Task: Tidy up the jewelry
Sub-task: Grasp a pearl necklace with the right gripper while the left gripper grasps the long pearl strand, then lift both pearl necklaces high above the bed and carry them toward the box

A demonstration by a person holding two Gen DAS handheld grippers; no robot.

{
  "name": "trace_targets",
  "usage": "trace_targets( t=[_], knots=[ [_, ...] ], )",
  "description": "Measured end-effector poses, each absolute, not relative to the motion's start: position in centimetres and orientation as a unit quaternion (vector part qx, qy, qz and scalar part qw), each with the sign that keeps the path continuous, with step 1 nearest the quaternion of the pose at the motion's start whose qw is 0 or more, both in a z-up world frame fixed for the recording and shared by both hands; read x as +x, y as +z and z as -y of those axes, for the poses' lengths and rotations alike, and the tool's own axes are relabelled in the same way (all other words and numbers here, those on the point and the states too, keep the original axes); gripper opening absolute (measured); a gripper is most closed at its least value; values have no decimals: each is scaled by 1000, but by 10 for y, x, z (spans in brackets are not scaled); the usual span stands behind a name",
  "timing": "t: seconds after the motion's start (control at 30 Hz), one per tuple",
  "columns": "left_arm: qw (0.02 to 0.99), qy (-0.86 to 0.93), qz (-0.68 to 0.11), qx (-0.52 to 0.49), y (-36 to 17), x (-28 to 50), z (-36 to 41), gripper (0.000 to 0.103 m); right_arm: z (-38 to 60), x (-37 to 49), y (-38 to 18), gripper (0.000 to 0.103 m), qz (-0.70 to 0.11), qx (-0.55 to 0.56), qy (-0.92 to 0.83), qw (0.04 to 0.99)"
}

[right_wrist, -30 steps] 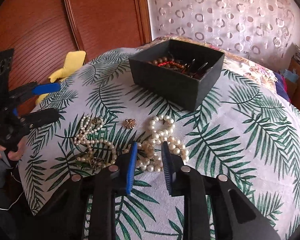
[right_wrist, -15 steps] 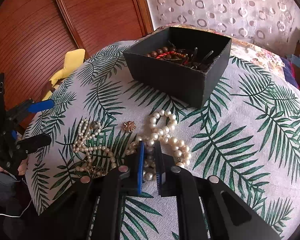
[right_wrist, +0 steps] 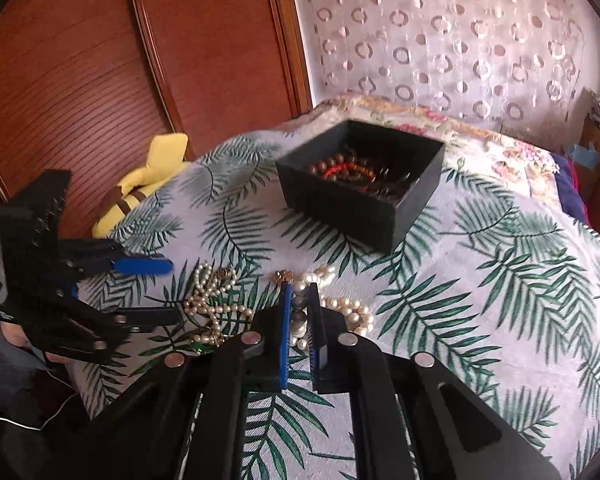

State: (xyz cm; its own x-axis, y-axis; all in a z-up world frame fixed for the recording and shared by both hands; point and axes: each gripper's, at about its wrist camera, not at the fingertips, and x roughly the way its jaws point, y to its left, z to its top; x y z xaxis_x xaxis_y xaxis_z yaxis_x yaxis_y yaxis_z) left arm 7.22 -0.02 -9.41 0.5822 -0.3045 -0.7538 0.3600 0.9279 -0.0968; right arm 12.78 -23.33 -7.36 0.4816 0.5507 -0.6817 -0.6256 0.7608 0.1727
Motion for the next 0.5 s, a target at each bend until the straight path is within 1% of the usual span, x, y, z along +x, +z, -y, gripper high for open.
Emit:
trace_targets(
  t=[0.07, 0.17, 0.37, 0.43, 0.47, 0.5],
  knots=[
    [886, -193, -421, 39, -94, 75, 6, 43, 239, 127, -67, 9, -372, -44, 342, 862],
    [880, -195, -431, 44, -97, 82, 14, 38, 243, 125, -62, 9, -366, -44, 339, 866],
    [879, -188, -434, 63, -100, 90, 26, 38, 252, 123, -58, 9, -362, -38, 333, 870],
    [879, -188, -433, 66, -100, 93, 27, 28, 253, 121, -59, 9, -361, -38, 331, 871],
    [881, -182, -431, 75, -101, 94, 28, 15, 254, 121, -58, 9, -360, -38, 331, 871],
    [881, -181, -430, 78, -101, 94, 28, 11, 254, 120, -58, 9, -360, -37, 331, 872]
  ],
)
